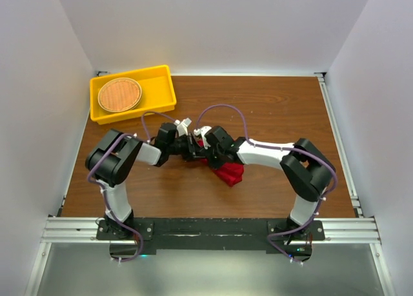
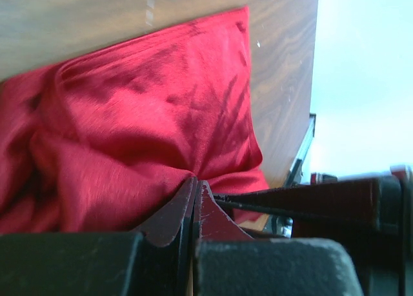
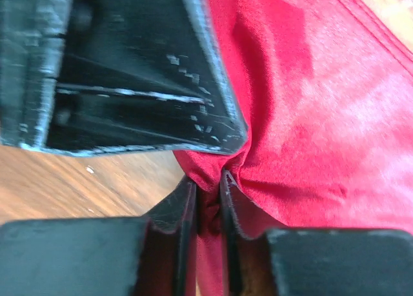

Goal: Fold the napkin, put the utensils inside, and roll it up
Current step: Roll the napkin with the utensil

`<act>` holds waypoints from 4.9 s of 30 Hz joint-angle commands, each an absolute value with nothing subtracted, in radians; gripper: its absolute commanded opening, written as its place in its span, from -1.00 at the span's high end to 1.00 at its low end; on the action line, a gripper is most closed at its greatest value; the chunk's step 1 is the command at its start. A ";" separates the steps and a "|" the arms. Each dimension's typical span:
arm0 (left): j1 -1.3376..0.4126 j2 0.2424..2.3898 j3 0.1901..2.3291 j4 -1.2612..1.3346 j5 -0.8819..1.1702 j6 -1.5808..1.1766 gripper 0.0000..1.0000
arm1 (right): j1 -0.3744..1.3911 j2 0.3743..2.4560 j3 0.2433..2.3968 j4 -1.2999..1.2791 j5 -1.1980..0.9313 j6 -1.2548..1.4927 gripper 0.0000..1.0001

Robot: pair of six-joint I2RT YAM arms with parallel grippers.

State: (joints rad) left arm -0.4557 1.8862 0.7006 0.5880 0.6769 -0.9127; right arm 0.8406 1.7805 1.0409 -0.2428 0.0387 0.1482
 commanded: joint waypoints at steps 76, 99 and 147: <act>-0.365 1.844 0.535 0.528 0.549 -0.827 1.00 | 0.672 1.692 0.939 -0.551 -0.299 0.247 0.20; -0.350 1.858 0.580 0.376 0.574 -0.841 1.00 | 0.969 1.879 1.338 -0.535 0.126 0.146 -0.25; -0.364 1.821 0.515 0.872 0.589 -0.987 0.78 | 0.532 2.209 1.304 -0.549 -0.844 0.178 0.62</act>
